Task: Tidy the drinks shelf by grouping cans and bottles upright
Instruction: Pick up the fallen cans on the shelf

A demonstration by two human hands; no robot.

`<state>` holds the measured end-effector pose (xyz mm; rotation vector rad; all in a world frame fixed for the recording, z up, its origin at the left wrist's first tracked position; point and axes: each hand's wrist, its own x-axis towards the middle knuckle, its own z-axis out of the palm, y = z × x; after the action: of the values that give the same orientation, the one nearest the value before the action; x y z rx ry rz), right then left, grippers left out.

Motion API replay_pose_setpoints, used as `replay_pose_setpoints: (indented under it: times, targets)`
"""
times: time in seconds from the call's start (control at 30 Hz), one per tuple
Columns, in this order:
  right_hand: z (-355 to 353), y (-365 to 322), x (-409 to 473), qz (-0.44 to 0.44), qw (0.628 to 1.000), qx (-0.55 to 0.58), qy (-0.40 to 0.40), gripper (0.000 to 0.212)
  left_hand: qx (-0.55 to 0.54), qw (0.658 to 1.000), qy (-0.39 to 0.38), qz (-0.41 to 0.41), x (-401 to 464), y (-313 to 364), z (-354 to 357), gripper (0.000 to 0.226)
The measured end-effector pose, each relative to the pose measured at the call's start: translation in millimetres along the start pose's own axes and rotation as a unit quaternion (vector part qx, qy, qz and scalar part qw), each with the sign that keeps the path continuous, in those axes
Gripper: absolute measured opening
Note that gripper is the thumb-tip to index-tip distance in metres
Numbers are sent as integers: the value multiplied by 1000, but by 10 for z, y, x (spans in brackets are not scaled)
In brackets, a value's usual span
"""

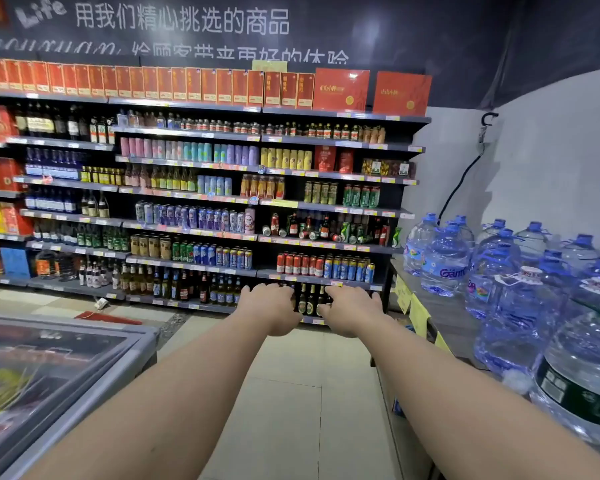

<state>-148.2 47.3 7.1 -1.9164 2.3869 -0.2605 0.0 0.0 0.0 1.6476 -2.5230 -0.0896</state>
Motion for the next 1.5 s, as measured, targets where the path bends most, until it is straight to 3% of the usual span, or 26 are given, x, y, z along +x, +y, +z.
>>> replay_pose_setpoints:
  times: [0.2,0.43,0.73,1.1,1.5]
  targets:
    - [253,-23,514,-25,1000,-6,-12,54,8,1000,15,-9,385,-180,175,64]
    - [708,-277,1730,-39,999,2,-14,52,8,1000,19,-22,1491,-817,526,60]
    - [788,-738,3917,-7,1000,22,0,54,6,1000,27,4,3585,-1687,261,47]
    - [1130,-535,6655,10,1000,4,4,54,6,999,19,32,6417,-2152,768,65]
    - [1417,-697,9932,-50,998,25,-2,60,-58,998,29,2,9496,-3175,1113,76]
